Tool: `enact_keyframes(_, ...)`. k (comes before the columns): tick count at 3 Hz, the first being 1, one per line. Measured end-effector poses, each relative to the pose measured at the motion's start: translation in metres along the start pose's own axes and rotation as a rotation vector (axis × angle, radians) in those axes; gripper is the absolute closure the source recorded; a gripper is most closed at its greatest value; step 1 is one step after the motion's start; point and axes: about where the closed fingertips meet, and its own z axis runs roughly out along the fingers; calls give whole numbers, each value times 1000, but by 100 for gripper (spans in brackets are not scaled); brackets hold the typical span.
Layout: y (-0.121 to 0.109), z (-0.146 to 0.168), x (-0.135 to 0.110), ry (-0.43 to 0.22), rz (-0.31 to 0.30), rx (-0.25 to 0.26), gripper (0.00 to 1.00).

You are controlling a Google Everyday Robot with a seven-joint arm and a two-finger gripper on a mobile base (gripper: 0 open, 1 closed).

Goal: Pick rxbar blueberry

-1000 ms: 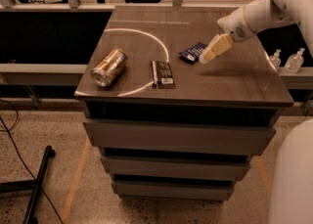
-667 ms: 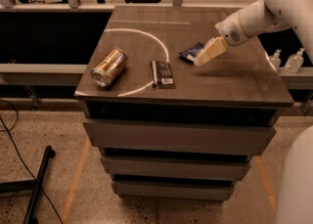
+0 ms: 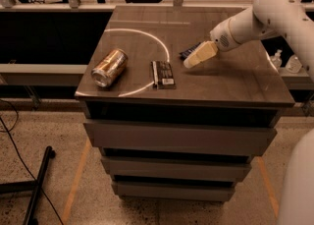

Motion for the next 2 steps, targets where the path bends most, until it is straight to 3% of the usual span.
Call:
enact_keyframes(1,3,13,-2,-12,32,0,1)
enact_keyframes(2,2,21,-4,-17,25,-3,22)
